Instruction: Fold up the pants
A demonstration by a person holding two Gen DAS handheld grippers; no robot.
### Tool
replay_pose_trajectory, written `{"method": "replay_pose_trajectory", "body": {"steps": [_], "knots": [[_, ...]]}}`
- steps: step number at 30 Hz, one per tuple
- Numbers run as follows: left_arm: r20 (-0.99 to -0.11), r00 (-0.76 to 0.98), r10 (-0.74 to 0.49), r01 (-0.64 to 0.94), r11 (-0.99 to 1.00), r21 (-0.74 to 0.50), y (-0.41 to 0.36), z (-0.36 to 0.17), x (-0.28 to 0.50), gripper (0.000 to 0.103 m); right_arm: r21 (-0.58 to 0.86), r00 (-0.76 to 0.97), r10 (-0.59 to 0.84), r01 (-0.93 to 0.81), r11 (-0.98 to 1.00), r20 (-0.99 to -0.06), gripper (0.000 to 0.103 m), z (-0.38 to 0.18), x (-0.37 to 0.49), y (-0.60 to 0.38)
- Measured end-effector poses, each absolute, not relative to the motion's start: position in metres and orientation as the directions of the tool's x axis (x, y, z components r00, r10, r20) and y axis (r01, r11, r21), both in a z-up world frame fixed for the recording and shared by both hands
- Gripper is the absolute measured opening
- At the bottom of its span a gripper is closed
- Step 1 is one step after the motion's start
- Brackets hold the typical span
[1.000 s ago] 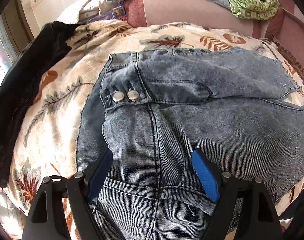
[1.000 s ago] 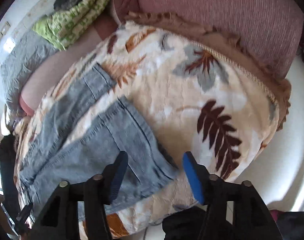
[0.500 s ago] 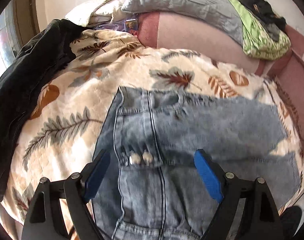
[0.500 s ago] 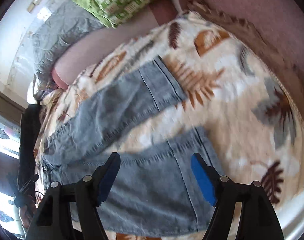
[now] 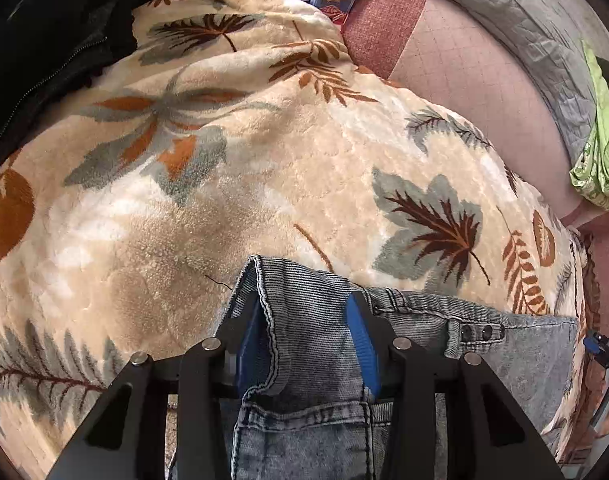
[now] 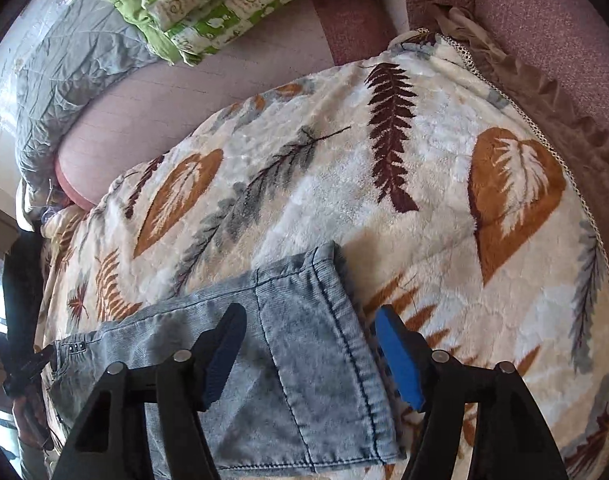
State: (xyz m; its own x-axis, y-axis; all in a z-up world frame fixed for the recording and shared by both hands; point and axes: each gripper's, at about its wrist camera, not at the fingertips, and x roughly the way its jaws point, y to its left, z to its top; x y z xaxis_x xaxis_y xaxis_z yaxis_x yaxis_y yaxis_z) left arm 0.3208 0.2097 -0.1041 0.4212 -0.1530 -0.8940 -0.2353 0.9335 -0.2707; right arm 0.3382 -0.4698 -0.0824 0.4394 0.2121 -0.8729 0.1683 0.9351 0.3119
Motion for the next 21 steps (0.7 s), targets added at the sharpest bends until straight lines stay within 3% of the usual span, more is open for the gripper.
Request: {"method": "replay_pose_trajectory", "body": {"steps": [5, 10, 11, 12, 13, 15, 21], "knots": [[-0.896, 0.425, -0.126, -0.222, 0.945, -0.239, 0.202, -0.104, 0.328, 0.04, 0.286, 0.386, 0.211, 0.149, 0.947, -0.898, 0.052, -0.105, 0.361, -0.462], [-0.899, 0.418, -0.131, -0.247, 0.936, -0.251, 0.203, -0.105, 0.335, 0.037, 0.266, 0.396, 0.184, 0.163, 0.95, -0.9, 0.052, -0.116, 0.377, -0.454], [-0.9, 0.417, -0.126, -0.252, 0.936, -0.248, 0.203, -0.106, 0.336, 0.032, 0.256, 0.383, 0.177, 0.167, 0.952, -0.907, 0.051, -0.12, 0.38, -0.453], [-0.904, 0.413, -0.112, -0.256, 0.938, -0.234, 0.202, -0.106, 0.338, 0.011, 0.236, 0.388, 0.159, 0.159, 0.959, -0.908, 0.039, -0.119, 0.381, -0.45], [-0.91, 0.403, -0.098, -0.261, 0.941, -0.217, 0.202, -0.106, 0.339, 0.003, 0.225, 0.389, 0.151, 0.153, 0.962, -0.909, 0.03, -0.117, 0.381, -0.448], [-0.91, 0.401, -0.103, -0.262, 0.939, -0.222, 0.203, -0.106, 0.341, 0.003, 0.216, 0.403, 0.146, 0.134, 0.967, -0.904, 0.017, -0.11, 0.378, -0.442], [-0.863, 0.49, -0.124, -0.222, 0.939, -0.262, 0.202, -0.071, 0.324, 0.002, 0.224, 0.508, 0.137, 0.115, 0.968, -0.851, 0.015, -0.063, 0.354, -0.436]]}}
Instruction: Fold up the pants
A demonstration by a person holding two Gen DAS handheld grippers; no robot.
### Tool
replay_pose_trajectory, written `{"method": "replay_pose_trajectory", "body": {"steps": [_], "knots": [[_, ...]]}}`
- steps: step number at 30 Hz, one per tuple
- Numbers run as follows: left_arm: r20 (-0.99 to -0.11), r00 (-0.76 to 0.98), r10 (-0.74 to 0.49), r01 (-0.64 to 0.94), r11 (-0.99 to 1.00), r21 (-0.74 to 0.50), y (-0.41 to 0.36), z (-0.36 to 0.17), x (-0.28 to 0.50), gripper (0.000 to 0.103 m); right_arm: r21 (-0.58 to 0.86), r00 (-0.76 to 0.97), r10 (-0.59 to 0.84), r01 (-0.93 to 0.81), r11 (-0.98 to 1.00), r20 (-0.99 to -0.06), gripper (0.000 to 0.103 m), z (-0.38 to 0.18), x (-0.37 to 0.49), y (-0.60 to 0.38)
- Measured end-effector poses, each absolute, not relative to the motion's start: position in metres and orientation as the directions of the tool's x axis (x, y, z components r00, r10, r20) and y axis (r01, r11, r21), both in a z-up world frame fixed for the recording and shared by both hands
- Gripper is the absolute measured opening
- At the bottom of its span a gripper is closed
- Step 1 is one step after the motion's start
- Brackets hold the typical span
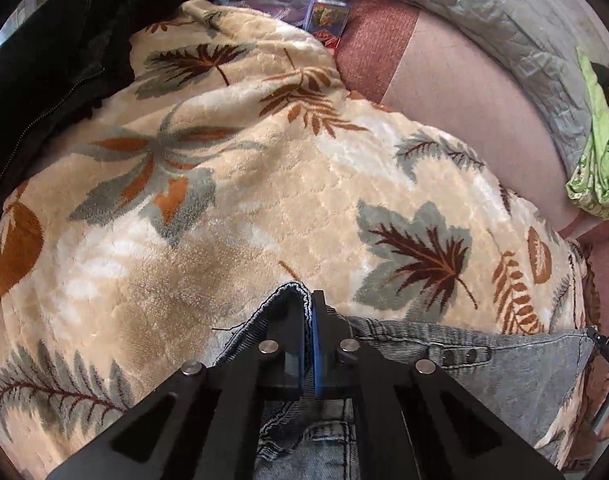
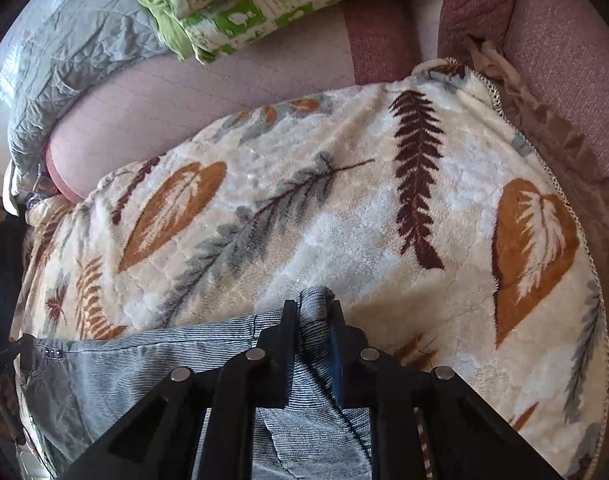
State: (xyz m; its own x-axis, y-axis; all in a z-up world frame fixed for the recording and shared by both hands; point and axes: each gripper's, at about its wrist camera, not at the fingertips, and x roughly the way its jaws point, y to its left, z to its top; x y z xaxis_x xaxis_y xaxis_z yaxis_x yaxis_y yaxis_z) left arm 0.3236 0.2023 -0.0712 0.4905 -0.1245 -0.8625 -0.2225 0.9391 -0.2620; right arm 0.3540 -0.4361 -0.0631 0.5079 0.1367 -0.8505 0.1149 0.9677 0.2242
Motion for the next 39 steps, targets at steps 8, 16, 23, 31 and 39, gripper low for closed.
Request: {"method": "replay_pose_trajectory", "body": {"steps": [8, 16, 23, 31, 39], "knots": [[-0.739, 0.637, -0.217, -0.073, 0.938, -0.338, 0.197, 0.016, 0.236, 0.002, 0.318, 0.656, 0.208, 0.052, 0.947, -0.726, 0.015, 0.021, 0.263, -0.442], [-0.634, 0.683, -0.363, 0.151, 0.919, -0.364, 0.194, 0.052, 0.074, 0.003, 0.413, 0.721, 0.299, -0.019, 0.91, -0.626, 0.015, 0.027, 0.103, -0.483], [-0.838, 0.39, -0.38, 0.062, 0.919, -0.389, 0.22, -0.054, 0.004, 0.01, 0.435, 0.44, 0.401, -0.025, 0.9, -0.804, 0.052, -0.107, -0.003, -0.487], [-0.791, 0.562, -0.241, -0.027, 0.951, -0.309, 0.231, 0.0, -0.001, 0.046, 0.656, 0.604, 0.464, 0.133, 0.743, -0.648, 0.07, -0.081, -0.008, -0.537], [-0.815, 0.525, -0.244, 0.13, 0.97, -0.206, 0.134, -0.033, 0.045, 0.06, 0.531, 0.395, 0.42, 0.231, 0.815, -0.817, 0.045, -0.118, 0.071, -0.491]]}}
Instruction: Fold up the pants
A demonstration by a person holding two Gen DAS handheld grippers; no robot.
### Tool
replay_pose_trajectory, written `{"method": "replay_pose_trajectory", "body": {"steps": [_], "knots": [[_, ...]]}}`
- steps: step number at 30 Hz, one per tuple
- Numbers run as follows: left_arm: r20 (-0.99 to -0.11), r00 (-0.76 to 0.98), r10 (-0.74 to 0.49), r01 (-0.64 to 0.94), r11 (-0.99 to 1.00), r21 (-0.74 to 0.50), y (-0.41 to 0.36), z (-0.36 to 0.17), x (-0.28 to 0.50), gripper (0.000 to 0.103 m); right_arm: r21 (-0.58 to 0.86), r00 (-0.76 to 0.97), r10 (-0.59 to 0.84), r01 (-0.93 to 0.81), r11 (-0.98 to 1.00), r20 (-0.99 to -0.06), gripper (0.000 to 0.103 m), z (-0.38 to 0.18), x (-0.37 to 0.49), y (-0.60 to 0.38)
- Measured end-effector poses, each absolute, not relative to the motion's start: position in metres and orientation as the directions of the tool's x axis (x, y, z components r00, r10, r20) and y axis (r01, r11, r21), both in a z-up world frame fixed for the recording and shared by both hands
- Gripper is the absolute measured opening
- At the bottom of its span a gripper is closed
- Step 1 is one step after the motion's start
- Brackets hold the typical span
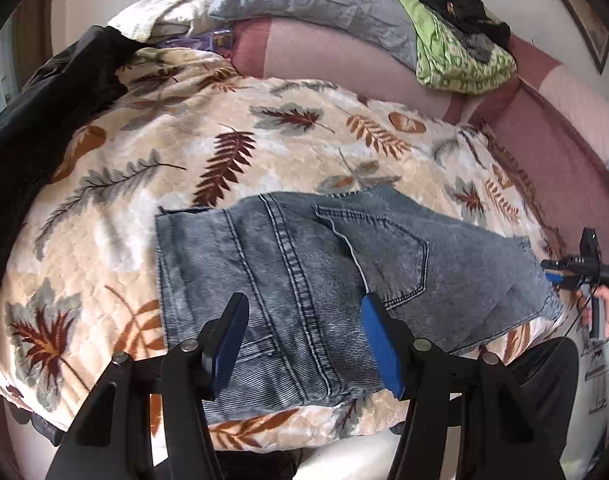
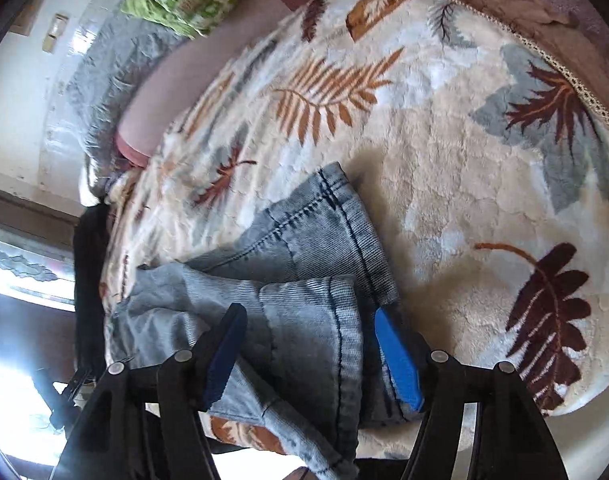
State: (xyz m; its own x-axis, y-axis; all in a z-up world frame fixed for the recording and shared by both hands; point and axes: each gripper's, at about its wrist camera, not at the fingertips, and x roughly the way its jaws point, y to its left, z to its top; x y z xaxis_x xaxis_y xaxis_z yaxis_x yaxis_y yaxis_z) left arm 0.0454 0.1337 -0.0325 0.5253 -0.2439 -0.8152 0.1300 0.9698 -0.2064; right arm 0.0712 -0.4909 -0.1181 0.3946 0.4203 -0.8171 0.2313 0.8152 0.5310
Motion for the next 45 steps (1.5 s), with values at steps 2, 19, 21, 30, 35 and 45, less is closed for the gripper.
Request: {"method": "replay_pose_trajectory", "body": {"steps": [2, 19, 21, 30, 35, 45], "knots": [[-0.858, 0.465, -0.218, 0.112, 0.976, -0.187, 0.126, -0.06, 0.052, 0.059, 0.429, 0.36, 0.342, 0.199, 0.881, -0.868, 0.016, -0.116, 0.076, -0.479], [-0.872, 0.447, -0.199, 0.157, 0.977, -0.142, 0.128, -0.085, 0.048, 0.06, 0.176, 0.577, -0.018, 0.277, 0.945, -0.817, 0.054, -0.065, 0.053, -0.474], [-0.871, 0.448, -0.202, 0.154, 0.977, -0.148, 0.128, -0.085, 0.048, 0.06, 0.277, 0.623, 0.077, 0.229, 0.933, -0.778, 0.063, -0.041, 0.025, -0.461], [-0.78, 0.57, -0.257, -0.09, 0.925, -0.37, 0.18, -0.053, 0.016, 0.06, 0.643, 0.515, 0.521, 0.079, 0.761, -0.68, 0.075, -0.082, -0.01, -0.351], [-0.739, 0.573, -0.353, -0.267, 0.773, -0.576, 0.23, -0.066, -0.007, 0.06, 0.677, 0.478, 0.563, 0.094, 0.73, -0.674, 0.075, -0.104, -0.003, -0.331], [-0.738, 0.536, -0.41, -0.399, 0.647, -0.649, 0.206, -0.093, -0.016, 0.047, 0.686, 0.499, 0.56, 0.099, 0.721, -0.661, 0.075, -0.105, -0.007, -0.342]]}}
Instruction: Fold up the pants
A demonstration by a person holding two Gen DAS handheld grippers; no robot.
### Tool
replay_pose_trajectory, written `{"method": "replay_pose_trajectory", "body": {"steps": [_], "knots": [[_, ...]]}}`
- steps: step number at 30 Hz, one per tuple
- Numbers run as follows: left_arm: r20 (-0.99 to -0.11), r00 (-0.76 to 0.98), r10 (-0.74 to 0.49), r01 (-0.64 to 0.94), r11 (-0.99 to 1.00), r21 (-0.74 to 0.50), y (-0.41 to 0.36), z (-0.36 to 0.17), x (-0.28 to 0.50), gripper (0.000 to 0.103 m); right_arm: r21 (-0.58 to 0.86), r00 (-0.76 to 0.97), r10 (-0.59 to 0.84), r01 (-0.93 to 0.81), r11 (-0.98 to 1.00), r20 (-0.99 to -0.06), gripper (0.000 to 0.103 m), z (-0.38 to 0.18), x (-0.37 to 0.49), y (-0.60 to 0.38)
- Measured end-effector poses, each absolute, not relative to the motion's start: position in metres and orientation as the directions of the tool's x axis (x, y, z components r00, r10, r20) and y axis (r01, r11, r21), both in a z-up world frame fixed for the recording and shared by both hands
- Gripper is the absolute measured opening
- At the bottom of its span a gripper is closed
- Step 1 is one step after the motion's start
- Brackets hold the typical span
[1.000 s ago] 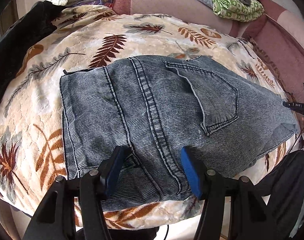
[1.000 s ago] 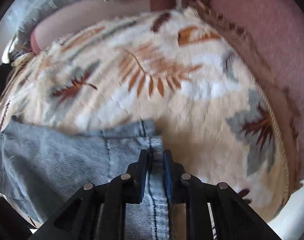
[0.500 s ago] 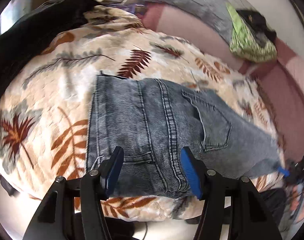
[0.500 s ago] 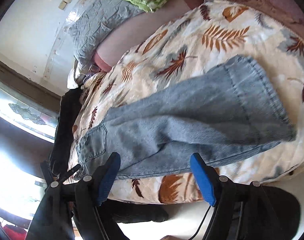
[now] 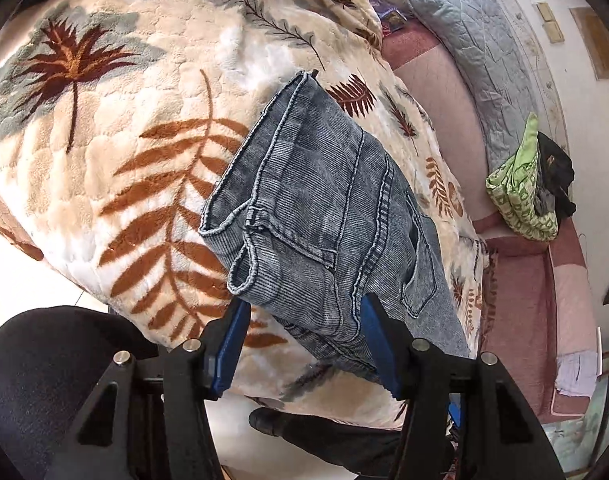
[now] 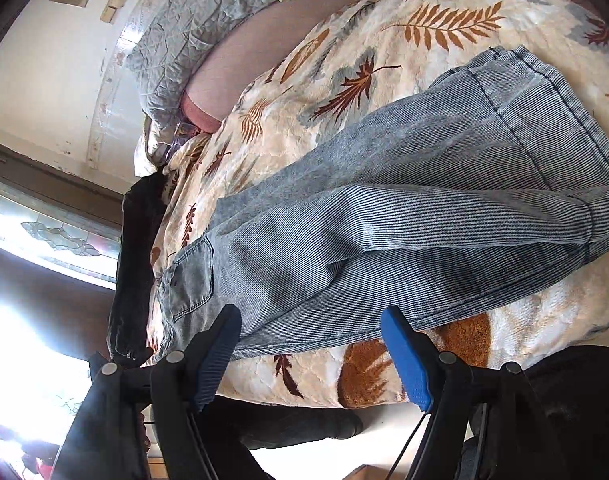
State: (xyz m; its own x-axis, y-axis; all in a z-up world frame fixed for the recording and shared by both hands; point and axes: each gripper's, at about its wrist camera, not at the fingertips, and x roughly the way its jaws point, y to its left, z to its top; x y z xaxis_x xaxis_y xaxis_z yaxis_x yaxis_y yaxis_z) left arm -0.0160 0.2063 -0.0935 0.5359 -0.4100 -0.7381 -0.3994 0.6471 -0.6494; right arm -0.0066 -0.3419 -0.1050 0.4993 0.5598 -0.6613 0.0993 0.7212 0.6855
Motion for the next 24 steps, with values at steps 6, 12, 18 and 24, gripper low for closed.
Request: {"method": "replay_pose_trajectory", "body": {"steps": [6, 12, 18, 24], "knots": [[-0.757, 0.542, -0.366, -0.397, 0.682, -0.614, 0.207, -0.09, -0.005, 0.005, 0.69, 0.527, 0.539, 0.133, 0.711, -0.658, 0.075, -0.105, -0.013, -0.368], [-0.73, 0.633, -0.258, -0.316, 0.774, -0.548, 0.207, -0.054, -0.007, 0.003, 0.737, 0.56, 0.527, 0.252, 0.627, -0.64, 0.075, -0.113, -0.015, -0.414], [-0.758, 0.621, -0.202, -0.321, 0.816, -0.481, 0.216, -0.047, 0.01, 0.004, 0.76, 0.58, 0.509, 0.358, 0.543, -0.636, 0.075, -0.122, -0.026, -0.448], [-0.831, 0.505, -0.233, -0.386, 0.8, -0.459, 0.221, -0.085, 0.005, 0.014, 0.733, 0.604, 0.449, 0.382, 0.563, -0.659, 0.075, -0.106, -0.047, -0.472]]}}
